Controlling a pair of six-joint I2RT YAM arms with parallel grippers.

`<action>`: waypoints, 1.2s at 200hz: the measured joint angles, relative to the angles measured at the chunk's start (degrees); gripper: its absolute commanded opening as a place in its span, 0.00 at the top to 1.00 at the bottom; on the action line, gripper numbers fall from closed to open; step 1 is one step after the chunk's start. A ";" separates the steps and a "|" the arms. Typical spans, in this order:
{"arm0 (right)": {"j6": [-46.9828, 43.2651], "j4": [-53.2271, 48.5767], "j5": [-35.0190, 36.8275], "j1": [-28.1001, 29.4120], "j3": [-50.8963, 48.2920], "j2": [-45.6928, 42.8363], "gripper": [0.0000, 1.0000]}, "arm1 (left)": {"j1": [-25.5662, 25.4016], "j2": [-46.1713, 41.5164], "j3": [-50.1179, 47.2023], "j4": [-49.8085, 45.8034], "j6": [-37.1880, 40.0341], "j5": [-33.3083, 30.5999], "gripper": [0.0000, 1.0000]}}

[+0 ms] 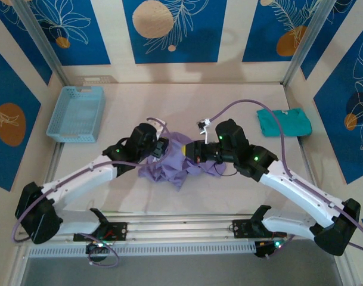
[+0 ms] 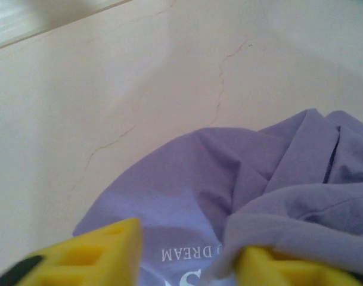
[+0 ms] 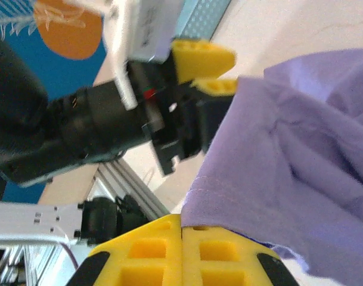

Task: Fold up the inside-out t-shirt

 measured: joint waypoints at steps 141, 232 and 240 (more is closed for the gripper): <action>6.47 8.41 6.40 0.33 -1.81 0.09 1.00 | -6.56 -3.10 -4.68 3.54 -5.60 23.23 0.58; 6.16 8.33 7.02 -0.04 -1.81 0.04 1.00 | -6.21 -1.64 -6.01 13.07 -6.64 30.27 0.99; 5.64 7.96 6.88 -0.48 -1.81 -0.07 1.00 | -5.95 -1.95 -6.71 14.01 -6.19 31.93 1.00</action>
